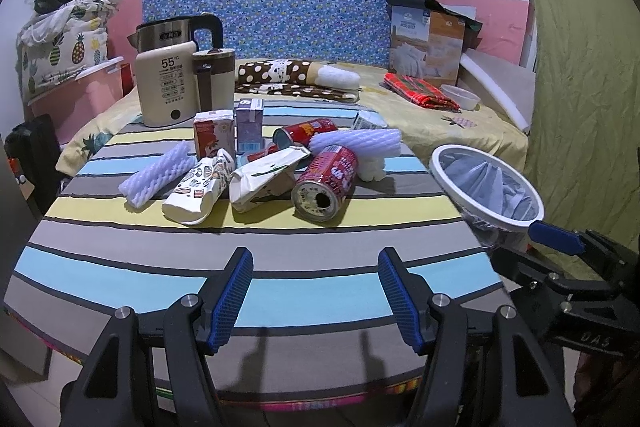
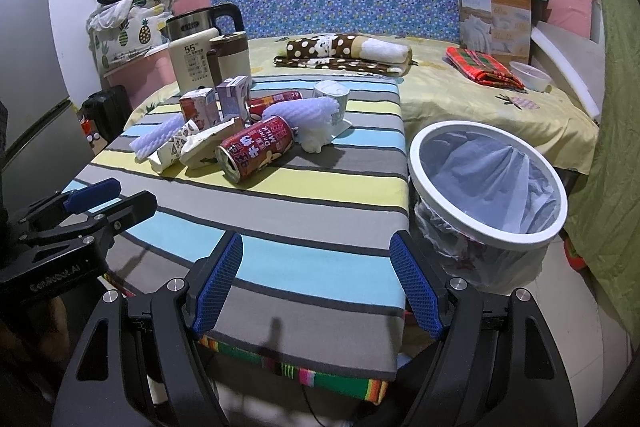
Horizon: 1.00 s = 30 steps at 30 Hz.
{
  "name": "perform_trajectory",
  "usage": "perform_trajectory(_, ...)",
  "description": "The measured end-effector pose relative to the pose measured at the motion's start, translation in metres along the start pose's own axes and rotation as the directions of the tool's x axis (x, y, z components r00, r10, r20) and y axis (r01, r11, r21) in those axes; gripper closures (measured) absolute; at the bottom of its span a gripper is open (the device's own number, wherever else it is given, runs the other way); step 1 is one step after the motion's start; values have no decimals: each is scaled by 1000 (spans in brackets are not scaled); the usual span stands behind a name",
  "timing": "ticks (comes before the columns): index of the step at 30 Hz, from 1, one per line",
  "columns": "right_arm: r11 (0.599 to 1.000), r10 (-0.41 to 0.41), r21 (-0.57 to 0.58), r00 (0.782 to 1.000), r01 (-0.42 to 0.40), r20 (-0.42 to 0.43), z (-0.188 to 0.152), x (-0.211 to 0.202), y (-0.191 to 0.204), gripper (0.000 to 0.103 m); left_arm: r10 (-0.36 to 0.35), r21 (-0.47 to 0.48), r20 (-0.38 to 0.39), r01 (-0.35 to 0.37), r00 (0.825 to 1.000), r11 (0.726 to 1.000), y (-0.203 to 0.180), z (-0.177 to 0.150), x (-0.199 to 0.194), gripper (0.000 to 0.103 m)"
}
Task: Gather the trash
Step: 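Grasp the red DRINK MILK can with the right gripper while the left grasps the patterned paper cup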
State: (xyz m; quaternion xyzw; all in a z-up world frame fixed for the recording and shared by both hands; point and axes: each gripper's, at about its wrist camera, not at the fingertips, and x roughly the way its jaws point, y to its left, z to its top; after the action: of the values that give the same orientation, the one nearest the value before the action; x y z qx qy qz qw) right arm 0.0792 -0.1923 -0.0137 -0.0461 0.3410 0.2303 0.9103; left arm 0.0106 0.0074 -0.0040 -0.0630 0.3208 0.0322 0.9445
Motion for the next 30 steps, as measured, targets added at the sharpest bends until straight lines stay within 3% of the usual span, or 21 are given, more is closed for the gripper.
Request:
perform_trajectory(16,994,108,18,992,-107,-61,19,44,10,26,121,-70,-37,-123,992,990,68,14,48,38)
perform_trajectory(23,990,143,29,987,-141,-76,33,68,21,26,152,-44,-46,-154,987,987,89,28,79,38)
perform_trajectory(26,988,153,36,985,-151,-79,39,75,24,26,147,-25,-47,-148,988,989,90,32,92,43)
perform_trajectory(30,984,169,67,982,-163,-88,46,86,25,26,137,-11,-56,-138,989,990,91,36,106,64)
